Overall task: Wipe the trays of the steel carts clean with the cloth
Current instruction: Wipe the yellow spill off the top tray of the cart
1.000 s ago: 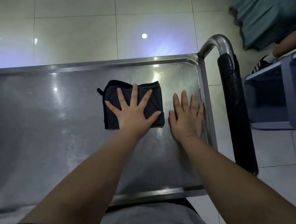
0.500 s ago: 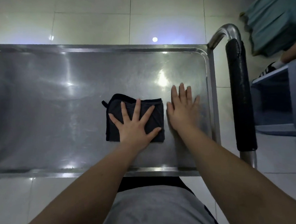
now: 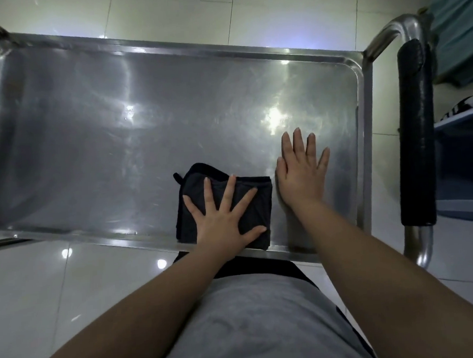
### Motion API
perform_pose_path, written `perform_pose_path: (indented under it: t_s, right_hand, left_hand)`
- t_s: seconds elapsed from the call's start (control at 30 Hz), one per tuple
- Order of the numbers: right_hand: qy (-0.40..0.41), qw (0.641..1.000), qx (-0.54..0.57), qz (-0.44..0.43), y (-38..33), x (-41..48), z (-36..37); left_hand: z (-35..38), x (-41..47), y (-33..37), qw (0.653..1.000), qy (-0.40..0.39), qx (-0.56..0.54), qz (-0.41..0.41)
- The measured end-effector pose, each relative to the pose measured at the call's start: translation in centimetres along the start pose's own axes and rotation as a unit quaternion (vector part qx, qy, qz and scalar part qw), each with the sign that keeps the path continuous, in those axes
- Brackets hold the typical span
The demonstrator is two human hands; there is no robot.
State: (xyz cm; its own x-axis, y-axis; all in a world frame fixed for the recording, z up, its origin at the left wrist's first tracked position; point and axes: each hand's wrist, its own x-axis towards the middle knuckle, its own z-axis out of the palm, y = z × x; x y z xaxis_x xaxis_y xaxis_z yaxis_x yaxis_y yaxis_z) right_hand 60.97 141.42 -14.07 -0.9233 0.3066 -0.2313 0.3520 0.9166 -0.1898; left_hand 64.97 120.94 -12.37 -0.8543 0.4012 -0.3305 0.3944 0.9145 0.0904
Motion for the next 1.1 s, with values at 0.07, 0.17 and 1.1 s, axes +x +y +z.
perform_pose_path:
  t_s: [0.07, 0.17, 1.1]
  right_hand:
    - [0.001, 1.000, -0.004, -0.004, 0.2, -0.1, 0.1]
    - [0.005, 1.000, -0.010, -0.003, 0.0, -0.2, 0.2]
    - [0.019, 1.000, -0.022, -0.009, -7.9, 7.3, 0.4]
  left_hand:
    - [0.0, 0.0, 0.1, 1.000, -0.001, 0.004, -0.005]
    - [-0.4, 1.3, -0.5, 1.000, 0.016, -0.006, 0.002]
    - [-8.2, 24.4, -10.4, 0.998, 0.058, -0.013, -0.014]
